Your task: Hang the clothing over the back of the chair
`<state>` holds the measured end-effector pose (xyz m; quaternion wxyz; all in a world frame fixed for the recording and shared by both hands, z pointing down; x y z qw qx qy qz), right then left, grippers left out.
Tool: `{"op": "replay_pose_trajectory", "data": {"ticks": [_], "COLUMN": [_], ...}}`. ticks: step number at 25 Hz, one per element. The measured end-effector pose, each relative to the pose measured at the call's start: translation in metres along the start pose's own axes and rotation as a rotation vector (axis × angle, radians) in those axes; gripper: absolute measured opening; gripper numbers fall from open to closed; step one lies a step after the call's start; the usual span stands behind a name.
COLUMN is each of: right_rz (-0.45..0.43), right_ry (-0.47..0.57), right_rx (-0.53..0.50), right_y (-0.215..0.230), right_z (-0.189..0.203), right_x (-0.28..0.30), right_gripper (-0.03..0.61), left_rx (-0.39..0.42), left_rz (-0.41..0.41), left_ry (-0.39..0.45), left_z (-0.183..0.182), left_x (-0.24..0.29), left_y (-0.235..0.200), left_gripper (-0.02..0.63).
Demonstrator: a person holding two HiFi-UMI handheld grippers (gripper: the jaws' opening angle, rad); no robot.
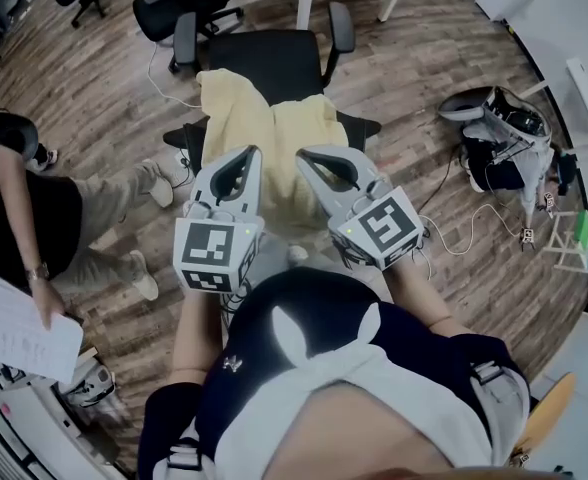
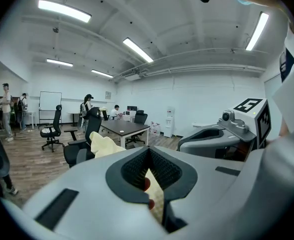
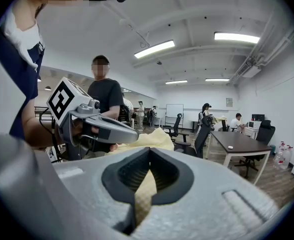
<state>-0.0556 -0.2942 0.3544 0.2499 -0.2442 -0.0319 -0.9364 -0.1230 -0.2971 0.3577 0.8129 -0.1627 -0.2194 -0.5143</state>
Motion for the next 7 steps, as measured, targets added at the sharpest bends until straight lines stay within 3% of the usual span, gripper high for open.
{"op": "replay_pose_trajectory", "data": {"ticks": [7], "right_rz": [0.011], "right_ry": [-0.002], "right_rx": [-0.011], "right_y": [-0.007], "right_z": [0.006], "right_x": [0.008], "right_gripper": [-0.002], "left_rx": [0.008], "left_rz": [0.003], "left_ry": [-0.001], "left_z": [0.011], "left_x": [-0.003], "left_y": [-0.007], "left_gripper": [0.005]}}
Point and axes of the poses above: the fingertips, and each gripper's own axes: x forward along the fingers, y to its right, z out of its underside, the point moved 1 cm from there along -x, backward along the fingers, and after that the axes turned 15 degrees about -y, right-handed, at the moved point
